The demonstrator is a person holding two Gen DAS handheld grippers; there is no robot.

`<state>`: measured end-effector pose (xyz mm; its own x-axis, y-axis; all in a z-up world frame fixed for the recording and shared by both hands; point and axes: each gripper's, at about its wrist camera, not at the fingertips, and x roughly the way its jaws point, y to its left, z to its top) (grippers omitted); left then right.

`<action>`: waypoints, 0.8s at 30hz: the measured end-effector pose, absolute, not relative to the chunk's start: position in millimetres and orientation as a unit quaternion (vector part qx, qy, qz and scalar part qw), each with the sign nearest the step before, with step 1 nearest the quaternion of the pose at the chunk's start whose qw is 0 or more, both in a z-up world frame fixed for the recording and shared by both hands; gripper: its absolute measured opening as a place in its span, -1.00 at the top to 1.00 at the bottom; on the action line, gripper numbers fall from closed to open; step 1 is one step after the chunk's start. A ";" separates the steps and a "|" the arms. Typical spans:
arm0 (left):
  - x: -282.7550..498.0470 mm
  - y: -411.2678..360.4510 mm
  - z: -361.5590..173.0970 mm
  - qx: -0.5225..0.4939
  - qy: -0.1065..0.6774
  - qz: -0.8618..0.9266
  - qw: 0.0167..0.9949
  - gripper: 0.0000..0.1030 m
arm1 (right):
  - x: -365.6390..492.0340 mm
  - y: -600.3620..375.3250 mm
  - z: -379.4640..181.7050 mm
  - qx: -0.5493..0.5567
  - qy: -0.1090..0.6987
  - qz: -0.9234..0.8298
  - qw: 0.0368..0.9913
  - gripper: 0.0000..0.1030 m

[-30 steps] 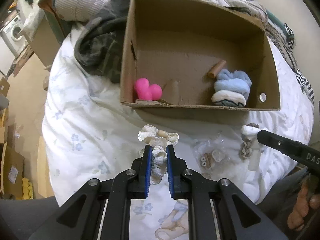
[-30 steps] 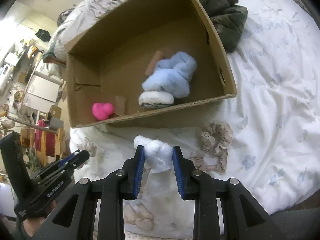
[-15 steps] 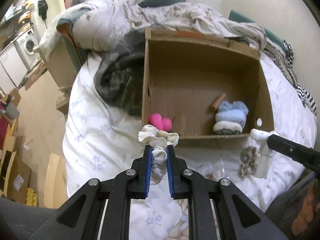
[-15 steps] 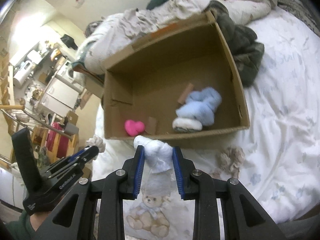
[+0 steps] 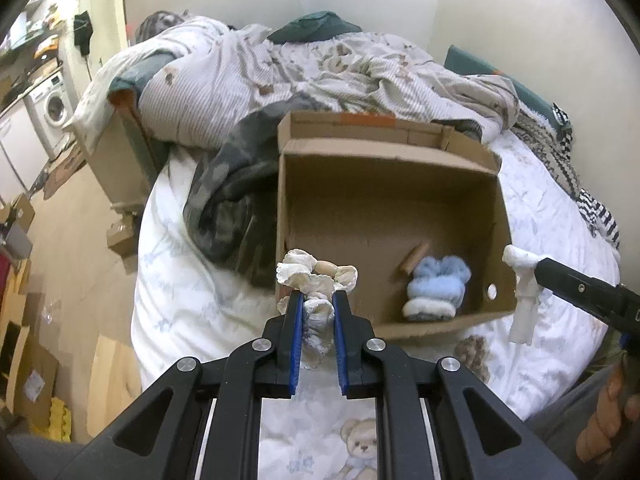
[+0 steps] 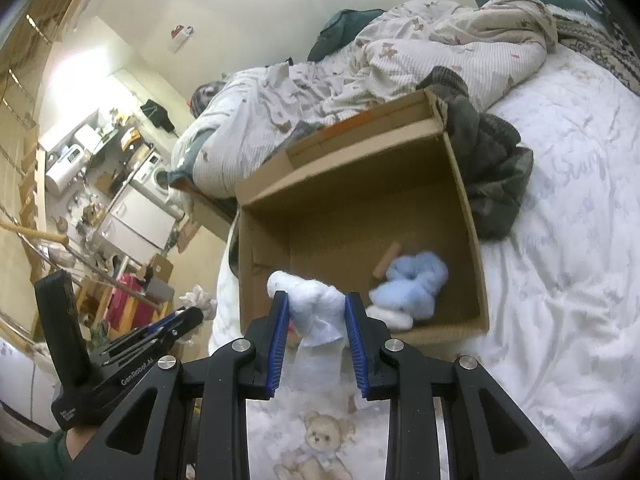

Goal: Organize soft objects
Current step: 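Carry the cream scrunchie and white cloth over the box with both grippers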

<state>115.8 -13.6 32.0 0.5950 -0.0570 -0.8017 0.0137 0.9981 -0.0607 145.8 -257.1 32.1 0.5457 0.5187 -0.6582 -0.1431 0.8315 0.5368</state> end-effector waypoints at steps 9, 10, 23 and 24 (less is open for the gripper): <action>153.7 -20.3 42.8 -0.018 0.443 -0.030 0.896 0.75 | 176.8 -260.9 41.8 0.203 0.424 0.191 0.862 0.41; 157.0 -21.1 43.3 -0.017 0.443 -0.031 0.896 0.75 | 180.3 -261.3 41.7 0.203 0.424 0.190 0.862 0.41; 186.7 -16.4 -6.1 -0.060 0.473 -0.051 0.877 0.75 | 201.5 -267.1 -10.2 0.203 0.465 0.160 0.847 0.41; 187.7 -17.2 -7.0 -0.057 0.474 -0.048 0.878 0.75 | 203.5 -266.6 -12.6 0.202 0.469 0.160 0.845 0.41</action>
